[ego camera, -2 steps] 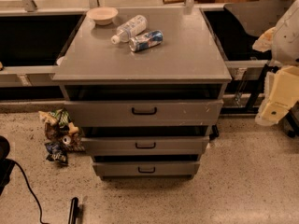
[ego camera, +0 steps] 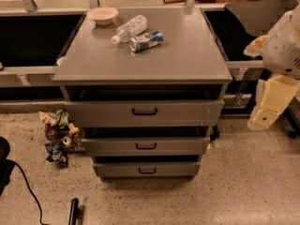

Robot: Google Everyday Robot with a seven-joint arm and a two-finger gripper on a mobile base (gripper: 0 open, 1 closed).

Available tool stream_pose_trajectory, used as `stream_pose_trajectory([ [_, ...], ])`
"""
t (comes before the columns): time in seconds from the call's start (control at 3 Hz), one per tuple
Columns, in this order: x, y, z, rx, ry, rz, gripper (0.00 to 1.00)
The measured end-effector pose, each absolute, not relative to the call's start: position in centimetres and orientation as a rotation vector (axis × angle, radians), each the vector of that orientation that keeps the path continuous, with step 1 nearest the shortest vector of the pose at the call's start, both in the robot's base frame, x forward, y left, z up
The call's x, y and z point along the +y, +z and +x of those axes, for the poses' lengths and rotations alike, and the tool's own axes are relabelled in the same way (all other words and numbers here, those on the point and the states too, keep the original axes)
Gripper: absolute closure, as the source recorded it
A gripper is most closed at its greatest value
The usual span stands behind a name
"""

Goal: Open top drawer

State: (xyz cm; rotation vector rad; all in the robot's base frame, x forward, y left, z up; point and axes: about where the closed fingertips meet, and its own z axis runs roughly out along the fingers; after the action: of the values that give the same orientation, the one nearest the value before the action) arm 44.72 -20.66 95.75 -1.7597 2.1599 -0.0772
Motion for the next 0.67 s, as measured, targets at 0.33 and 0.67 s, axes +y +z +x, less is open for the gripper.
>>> stream_pose_trajectory([
  [0.33,-18.6,92.0,45.9,2.075,-0.001,-1.811,0.00],
  [0.67,-16.4,88.3,47.1,2.014,0.107,-1.834,0.00],
])
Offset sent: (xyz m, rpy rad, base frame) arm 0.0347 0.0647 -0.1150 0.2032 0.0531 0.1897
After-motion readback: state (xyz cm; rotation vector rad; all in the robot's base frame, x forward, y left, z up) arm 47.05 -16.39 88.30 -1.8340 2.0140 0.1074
